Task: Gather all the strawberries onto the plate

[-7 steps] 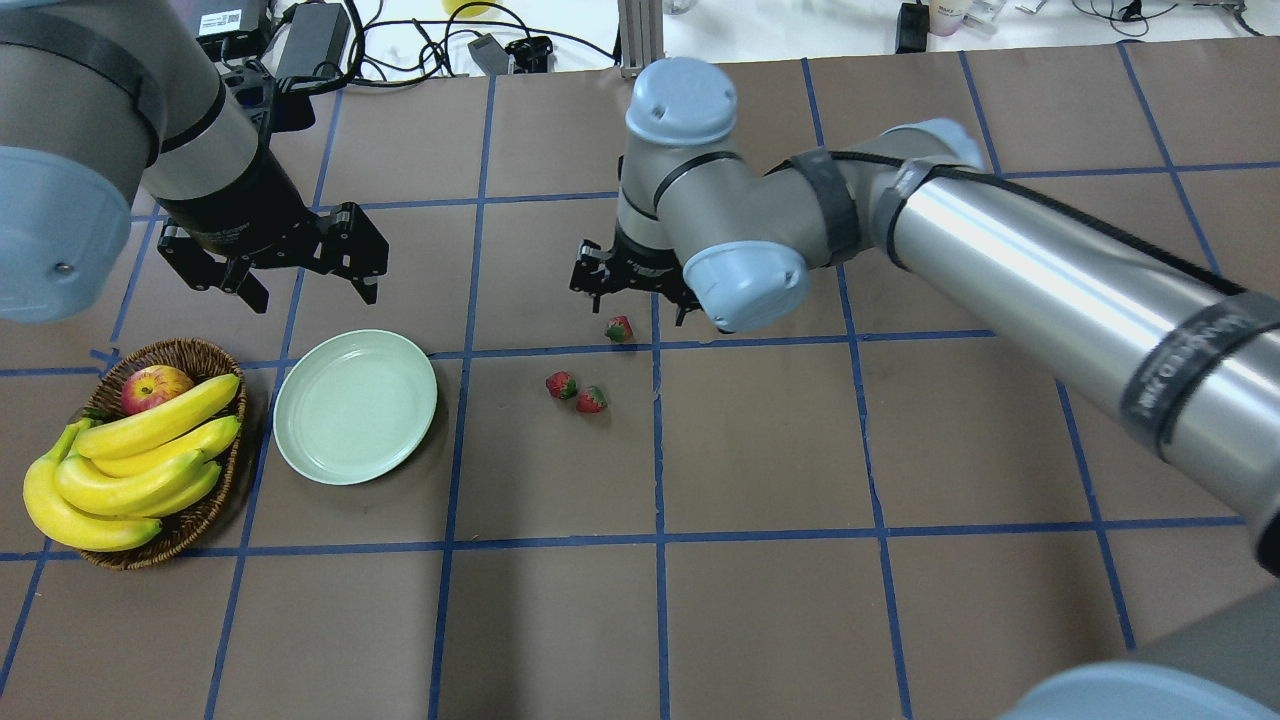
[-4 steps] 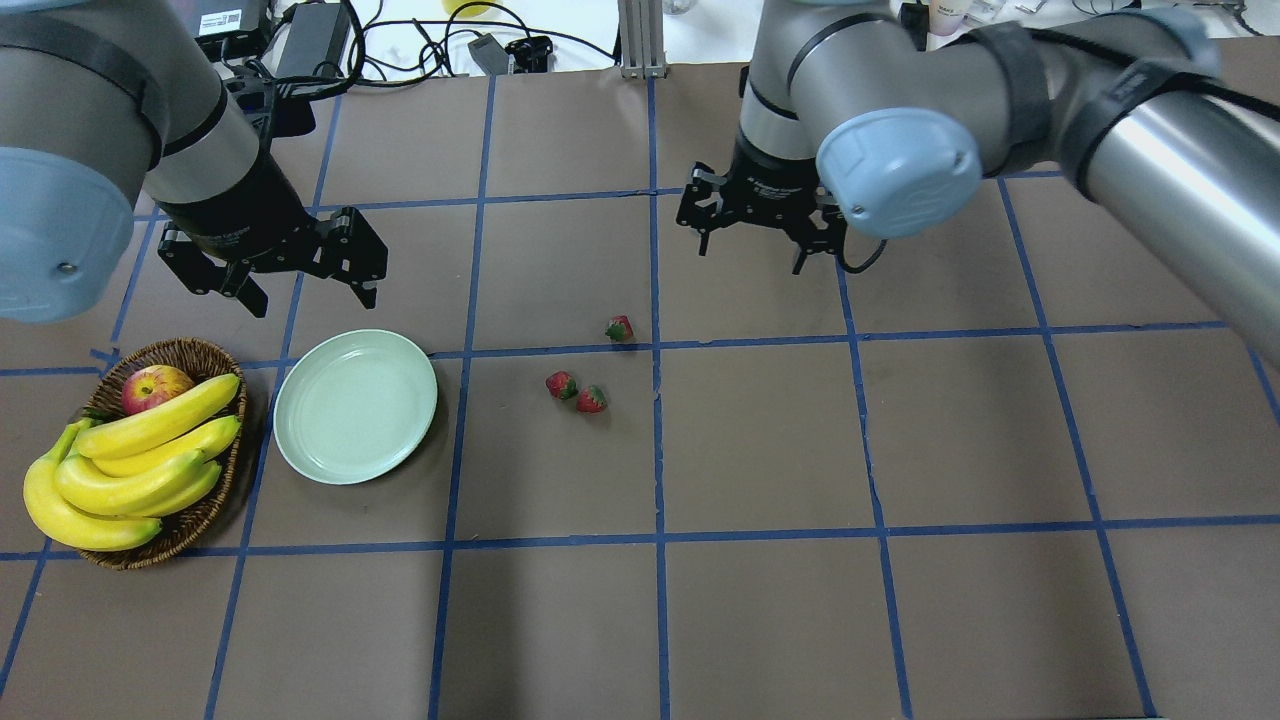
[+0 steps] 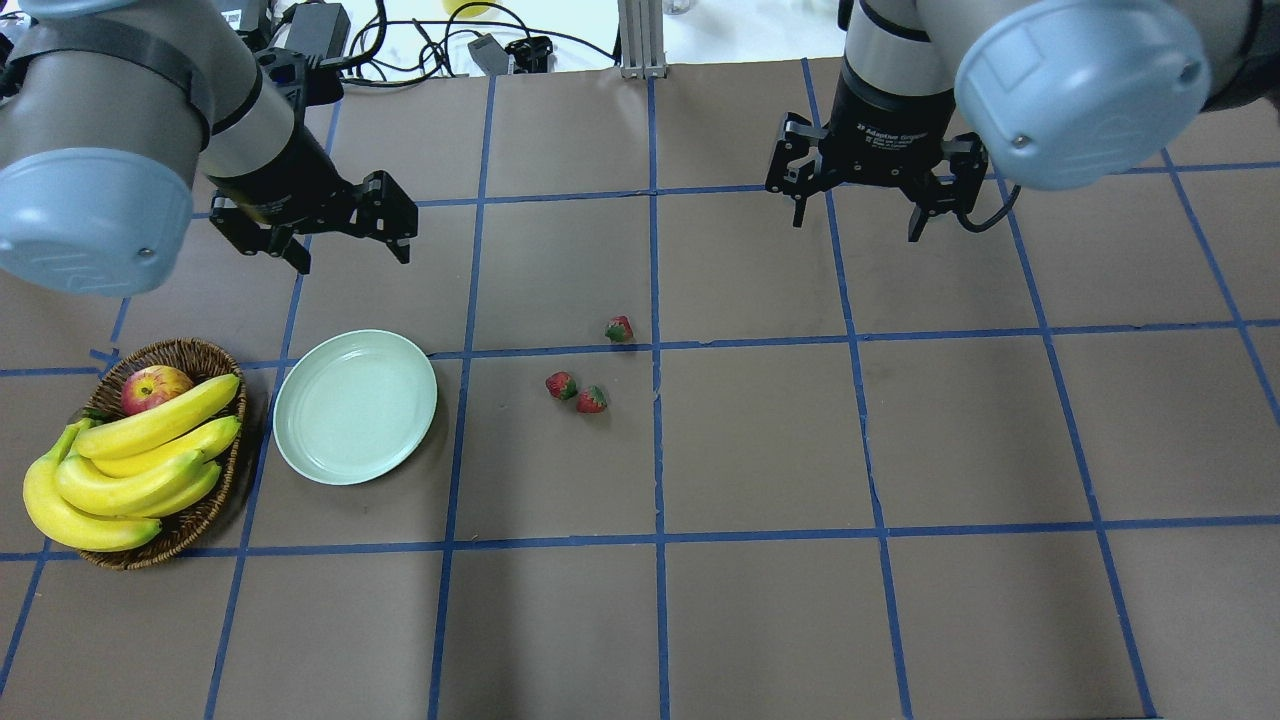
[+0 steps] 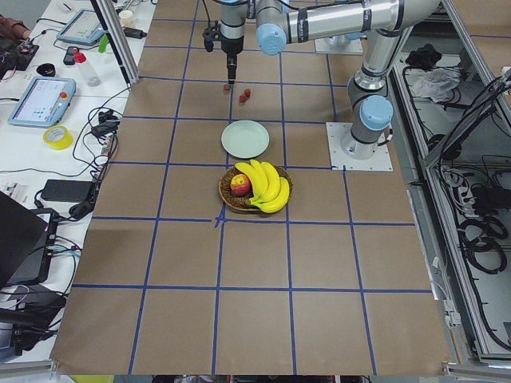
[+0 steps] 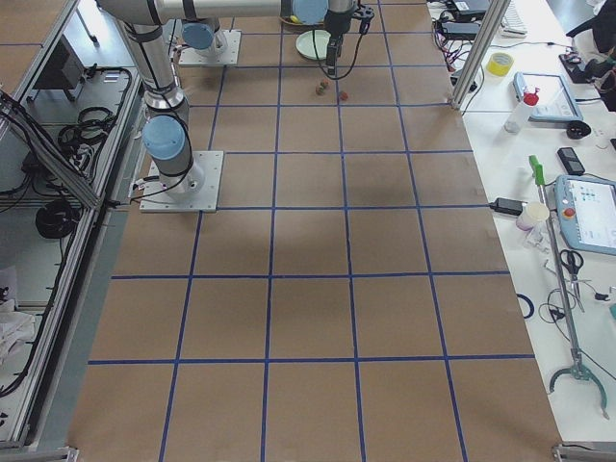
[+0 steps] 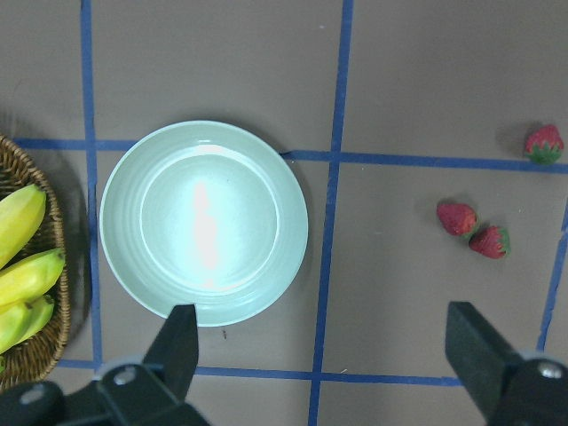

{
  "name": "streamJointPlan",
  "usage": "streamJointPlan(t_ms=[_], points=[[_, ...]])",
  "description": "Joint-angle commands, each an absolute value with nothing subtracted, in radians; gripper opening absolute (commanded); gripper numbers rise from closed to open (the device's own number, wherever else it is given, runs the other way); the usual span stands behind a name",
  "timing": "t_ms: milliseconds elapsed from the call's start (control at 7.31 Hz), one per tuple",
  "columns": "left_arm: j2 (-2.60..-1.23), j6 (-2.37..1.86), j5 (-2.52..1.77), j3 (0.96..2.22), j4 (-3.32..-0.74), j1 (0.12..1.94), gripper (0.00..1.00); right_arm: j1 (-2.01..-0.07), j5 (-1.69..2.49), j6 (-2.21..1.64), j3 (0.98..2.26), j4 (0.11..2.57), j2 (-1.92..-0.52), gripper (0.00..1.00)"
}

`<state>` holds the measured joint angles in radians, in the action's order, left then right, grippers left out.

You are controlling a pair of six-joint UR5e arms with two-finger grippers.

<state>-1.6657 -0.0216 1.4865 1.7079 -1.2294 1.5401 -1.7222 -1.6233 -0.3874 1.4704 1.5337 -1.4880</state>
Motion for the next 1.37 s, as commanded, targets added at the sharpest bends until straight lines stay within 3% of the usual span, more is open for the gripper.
streamJointPlan(t_ms=[0,273,1230], points=[[-1.779,-0.037,1.431,1.71,-1.076,1.601,1.0,-1.744,-1.632,-0.37,1.485,1.517,-1.497,1.0],[-1.902,-0.043,1.401,1.712,-0.91,1.647,1.0,-1.744,-1.625,-0.322,1.494,1.58,-1.499,1.0],[-2.091,-0.044,1.399,1.718,-0.813,1.804,1.0,-1.746,-1.618,-0.249,1.488,1.661,-1.489,1.0]])
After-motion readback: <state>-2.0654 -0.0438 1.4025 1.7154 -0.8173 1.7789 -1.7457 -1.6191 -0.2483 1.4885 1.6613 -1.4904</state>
